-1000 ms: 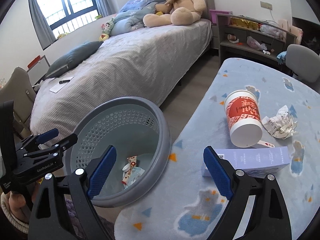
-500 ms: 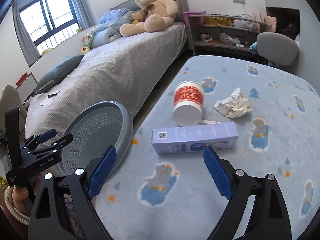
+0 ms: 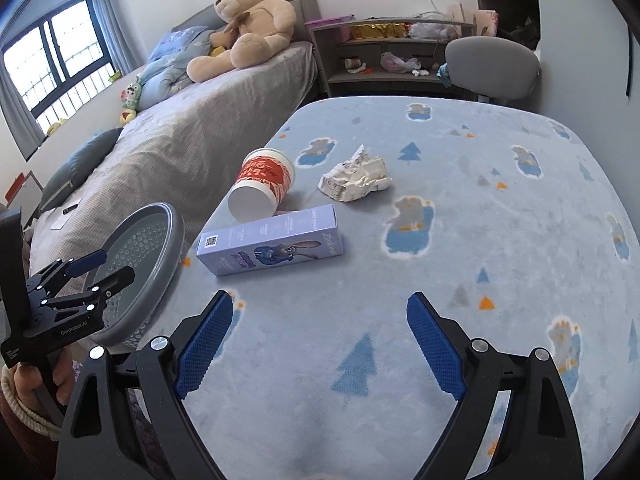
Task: Collect trash
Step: 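Lower the left gripper onto the lavender box and close it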
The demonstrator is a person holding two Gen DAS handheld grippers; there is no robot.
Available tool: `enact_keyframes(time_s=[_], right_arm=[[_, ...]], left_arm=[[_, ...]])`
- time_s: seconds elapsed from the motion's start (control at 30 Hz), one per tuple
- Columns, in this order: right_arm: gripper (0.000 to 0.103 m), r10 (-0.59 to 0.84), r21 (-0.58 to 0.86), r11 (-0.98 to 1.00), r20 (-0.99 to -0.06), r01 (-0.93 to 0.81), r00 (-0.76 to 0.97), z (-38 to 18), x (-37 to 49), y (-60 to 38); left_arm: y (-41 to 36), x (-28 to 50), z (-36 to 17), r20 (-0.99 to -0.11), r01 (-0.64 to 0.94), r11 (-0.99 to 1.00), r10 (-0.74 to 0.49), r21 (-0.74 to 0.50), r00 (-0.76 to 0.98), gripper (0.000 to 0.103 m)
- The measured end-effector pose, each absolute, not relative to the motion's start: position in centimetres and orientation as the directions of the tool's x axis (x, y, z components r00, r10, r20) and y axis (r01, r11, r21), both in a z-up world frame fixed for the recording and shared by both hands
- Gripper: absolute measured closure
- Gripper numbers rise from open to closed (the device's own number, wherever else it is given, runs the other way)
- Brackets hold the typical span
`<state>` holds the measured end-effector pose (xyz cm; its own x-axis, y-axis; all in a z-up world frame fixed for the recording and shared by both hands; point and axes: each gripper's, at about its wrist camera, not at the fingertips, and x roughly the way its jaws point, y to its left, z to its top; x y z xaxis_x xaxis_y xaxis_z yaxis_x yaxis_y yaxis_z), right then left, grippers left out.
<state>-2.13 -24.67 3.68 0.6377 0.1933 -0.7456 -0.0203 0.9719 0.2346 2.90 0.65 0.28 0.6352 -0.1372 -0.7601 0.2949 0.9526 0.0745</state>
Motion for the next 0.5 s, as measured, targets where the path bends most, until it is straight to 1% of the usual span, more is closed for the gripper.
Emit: enact_keyframes(time_s=[0.1, 0.23, 0.5], right_arm=[[0.016, 0.202, 0.248, 0.969, -0.739, -0.02, 0.642, 3.6, -2.4, -25.3], [0.016, 0.223, 0.269, 0.963, -0.729, -0.029, 0.647, 3.6, -2.7, -25.8], [0.016, 0.242, 0.284, 0.958, -0.719, -0.043, 0.652, 3.8, -3.0, -26.1]], left_arm=[[-0.9, 3.6, -0.2, -0.775, 0.349, 0.935, -0.17, 0.069, 0.608, 0.029], [-3.2, 4.9, -0.9, -0.788, 0.403, 0.911, -0.185, 0.087, 0.587, 0.029], [-6.2, 7.9, -2.5, -0.804, 0.47, 0.879, -0.222, 0.079, 0.552, 0.029]])
